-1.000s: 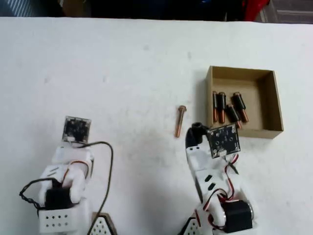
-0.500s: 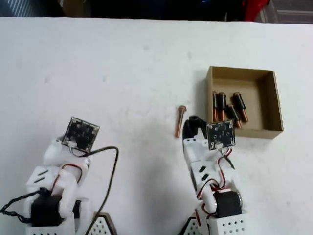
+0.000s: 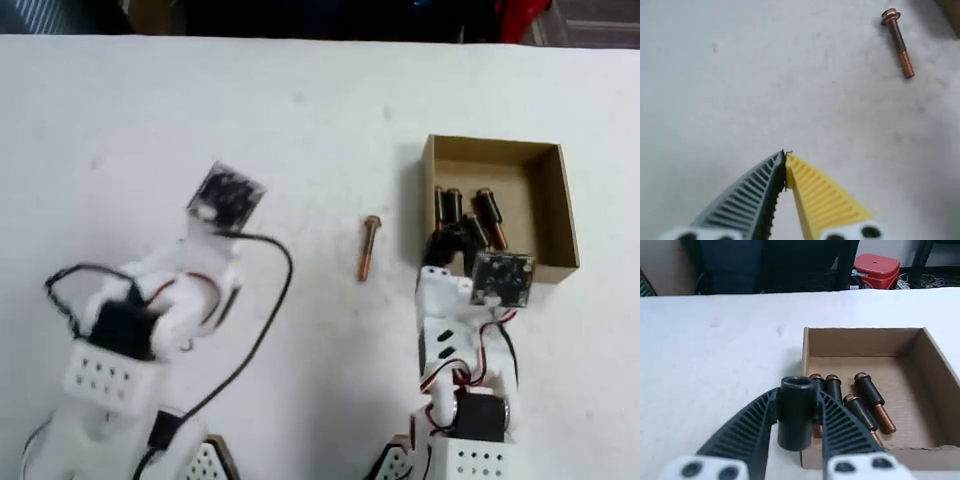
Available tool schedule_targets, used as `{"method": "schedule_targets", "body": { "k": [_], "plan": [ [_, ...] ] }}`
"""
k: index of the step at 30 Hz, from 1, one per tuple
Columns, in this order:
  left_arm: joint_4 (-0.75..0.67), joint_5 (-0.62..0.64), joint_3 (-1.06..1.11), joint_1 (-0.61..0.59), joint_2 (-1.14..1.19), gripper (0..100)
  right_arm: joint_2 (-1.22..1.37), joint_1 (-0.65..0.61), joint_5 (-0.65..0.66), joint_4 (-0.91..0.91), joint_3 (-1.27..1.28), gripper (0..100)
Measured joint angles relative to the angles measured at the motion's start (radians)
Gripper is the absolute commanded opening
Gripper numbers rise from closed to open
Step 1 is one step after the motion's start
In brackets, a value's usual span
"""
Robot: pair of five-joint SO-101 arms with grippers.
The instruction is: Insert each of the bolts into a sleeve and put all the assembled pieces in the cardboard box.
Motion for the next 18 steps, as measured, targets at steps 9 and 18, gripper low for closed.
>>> {"method": "schedule_targets", "body": {
  "k": [9, 18],
  "plan": [
    [0.006, 0.124, -0.219, 0.172, 0.307, 2, 0.0, 0.144, -0.046, -0.037, 0.0, 1.7],
    [0.023, 0.132, -0.431, 0.275, 0.597, 2, 0.0, 0.215, -0.046, -0.06, 0.0, 1.7]
  ]
}}
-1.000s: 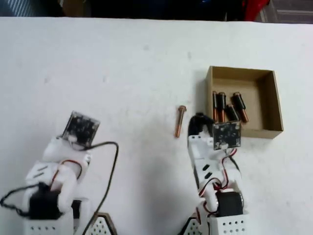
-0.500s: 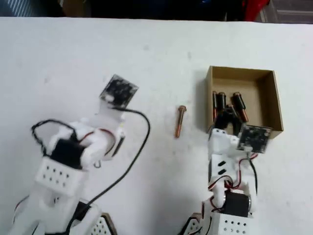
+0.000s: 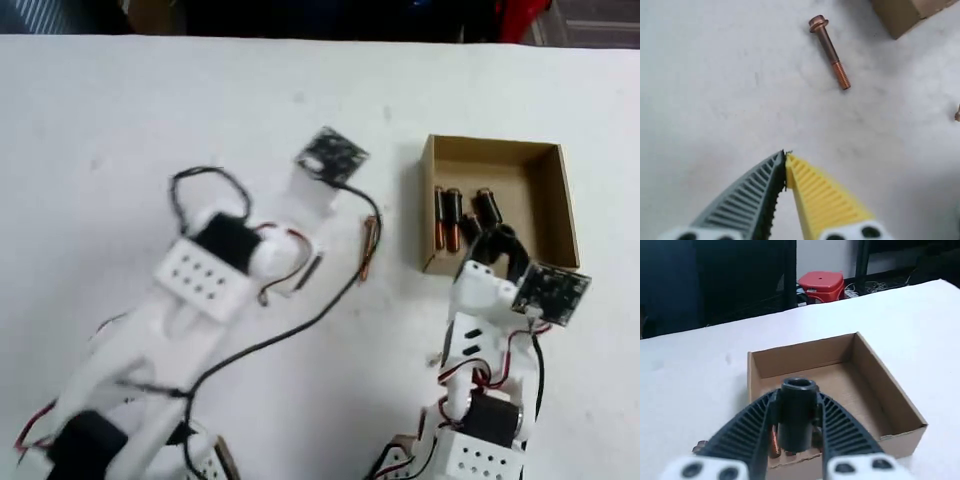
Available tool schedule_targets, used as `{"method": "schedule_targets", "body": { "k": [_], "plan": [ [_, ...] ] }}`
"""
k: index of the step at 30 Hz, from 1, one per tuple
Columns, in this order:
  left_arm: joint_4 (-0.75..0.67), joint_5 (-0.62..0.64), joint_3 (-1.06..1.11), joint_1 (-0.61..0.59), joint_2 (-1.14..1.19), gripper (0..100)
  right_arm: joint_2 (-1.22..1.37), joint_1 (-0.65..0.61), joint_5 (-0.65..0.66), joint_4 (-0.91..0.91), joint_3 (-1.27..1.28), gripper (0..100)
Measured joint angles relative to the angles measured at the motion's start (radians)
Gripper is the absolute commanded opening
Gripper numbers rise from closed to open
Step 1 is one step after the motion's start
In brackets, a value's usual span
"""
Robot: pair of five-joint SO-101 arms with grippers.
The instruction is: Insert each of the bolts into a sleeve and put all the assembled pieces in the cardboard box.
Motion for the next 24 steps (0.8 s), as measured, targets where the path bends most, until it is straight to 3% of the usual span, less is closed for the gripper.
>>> {"method": "schedule_targets", "body": {
  "k": [6, 18, 24],
  "plan": [
    [-0.009, 0.018, -0.163, 0.094, 0.238, 2, 0.0, 0.087, 0.0, -0.006, 0.0, 1.7],
    [-0.054, 0.299, -0.661, 0.098, 0.786, 2, 0.0, 0.121, 0.0, -0.008, 0.015, 1.7],
    [0.049, 0.391, -0.947, 0.098, 0.991, 2, 0.0, 0.12, 0.0, -0.012, 0.015, 1.7]
  ]
}}
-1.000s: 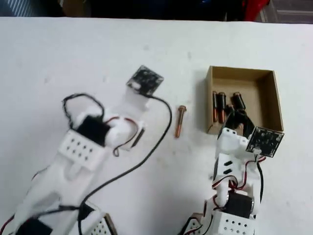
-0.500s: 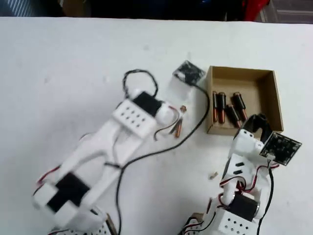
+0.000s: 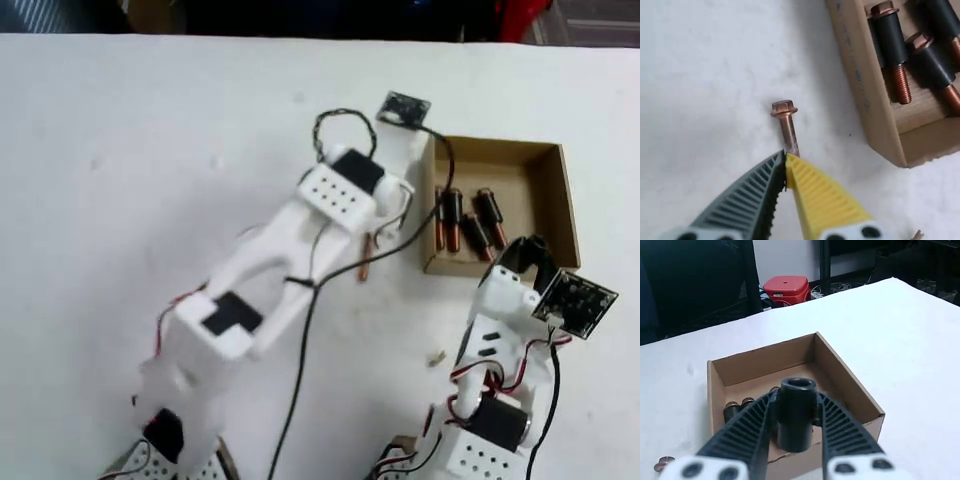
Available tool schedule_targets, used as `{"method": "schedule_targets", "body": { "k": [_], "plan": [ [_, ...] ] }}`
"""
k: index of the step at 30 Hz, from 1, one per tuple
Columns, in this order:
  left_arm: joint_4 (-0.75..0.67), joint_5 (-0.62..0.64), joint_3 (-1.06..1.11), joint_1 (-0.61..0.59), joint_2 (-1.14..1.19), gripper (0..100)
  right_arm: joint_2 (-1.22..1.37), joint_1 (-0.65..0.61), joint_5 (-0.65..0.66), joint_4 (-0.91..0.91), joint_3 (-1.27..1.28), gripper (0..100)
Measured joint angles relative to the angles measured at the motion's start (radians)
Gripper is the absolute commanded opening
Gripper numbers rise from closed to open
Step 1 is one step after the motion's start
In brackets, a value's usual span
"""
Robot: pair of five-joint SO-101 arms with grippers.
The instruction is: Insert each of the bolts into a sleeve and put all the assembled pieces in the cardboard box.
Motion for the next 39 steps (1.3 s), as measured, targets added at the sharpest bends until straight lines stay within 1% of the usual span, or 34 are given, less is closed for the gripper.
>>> {"method": "schedule_targets", "body": {
  "k": [5, 10, 15, 20, 23, 33, 37, 39],
  "plan": [
    [0.104, 0.028, -0.212, -0.006, 0.166, 3, 0.0, 0.002, 0.0, -0.02, 0.0, 1.7],
    [0.183, 0.029, -0.4, -0.026, 0.307, 10, 0.0, 0.0, 0.0, -0.02, 0.015, 1.7],
    [0.27, 0.029, -0.595, -0.029, 0.404, 8, 0.0, 0.002, 0.0, -0.02, 0.015, 1.8],
    [0.302, 0.029, -0.749, -0.029, 0.465, 7, 0.0, 0.002, 0.0, -0.02, 0.015, 1.8],
    [0.302, 0.029, -0.789, -0.029, 0.489, 8, 0.0, 0.002, 0.0, -0.02, 0.015, 1.8],
    [0.315, 0.031, -0.795, -0.029, 0.549, 8, 0.0, 0.002, 0.0, -0.02, 0.015, 1.8],
    [0.315, 0.107, -0.795, -0.029, 0.575, 14, 0.0, 0.002, 0.0, -0.02, 0.015, 1.8],
    [0.328, 0.135, -0.795, -0.029, 0.575, 15, 0.0, 0.002, 0.0, -0.02, 0.015, 1.8]
  ]
}}
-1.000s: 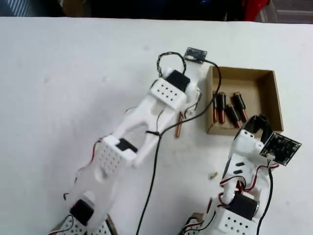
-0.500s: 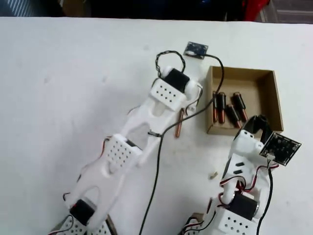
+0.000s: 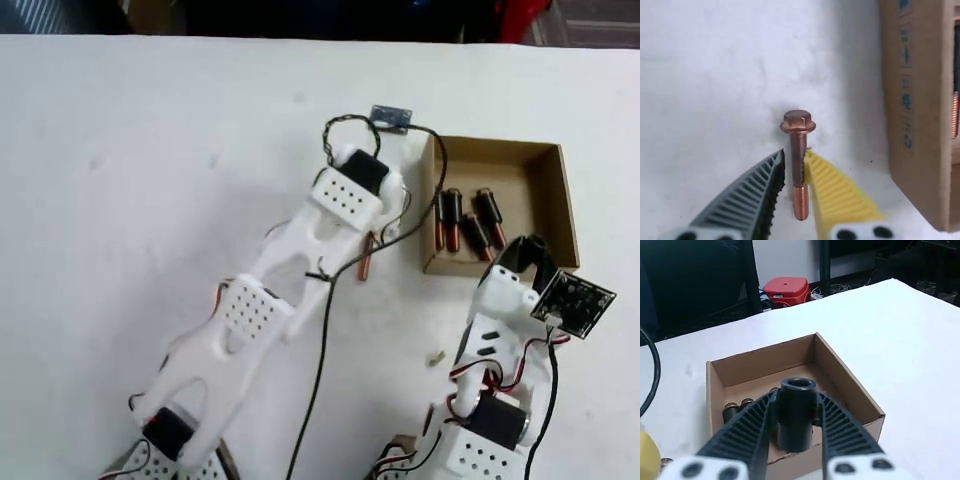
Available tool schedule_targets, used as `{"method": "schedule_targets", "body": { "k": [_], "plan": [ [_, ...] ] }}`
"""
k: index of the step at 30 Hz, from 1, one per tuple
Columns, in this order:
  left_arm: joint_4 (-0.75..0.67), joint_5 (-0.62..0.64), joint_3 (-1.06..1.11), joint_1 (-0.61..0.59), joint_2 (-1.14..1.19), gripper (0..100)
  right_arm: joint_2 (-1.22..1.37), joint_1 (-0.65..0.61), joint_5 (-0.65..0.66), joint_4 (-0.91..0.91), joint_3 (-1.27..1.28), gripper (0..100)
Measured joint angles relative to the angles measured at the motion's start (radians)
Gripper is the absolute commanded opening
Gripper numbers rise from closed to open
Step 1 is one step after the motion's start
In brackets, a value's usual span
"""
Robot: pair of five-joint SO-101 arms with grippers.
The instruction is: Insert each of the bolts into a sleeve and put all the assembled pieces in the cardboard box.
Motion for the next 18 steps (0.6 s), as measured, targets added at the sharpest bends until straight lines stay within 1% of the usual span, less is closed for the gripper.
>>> {"method": "schedule_targets", "body": {
  "k": [10, 14, 18],
  "plan": [
    [0.008, 0.025, -0.003, 0.0, 0.006, 16, 0.0, 0.0, 0.0, 0.0, 0.005, 1.8],
    [0.008, 0.075, -0.003, 0.0, 0.006, 16, 0.0, 0.0, 0.0, 0.0, 0.009, 1.8],
    [-0.006, 0.086, -0.012, 0.0, 0.063, 16, 0.0, 0.0, 0.0, 0.0, 0.009, 1.8]
  ]
}}
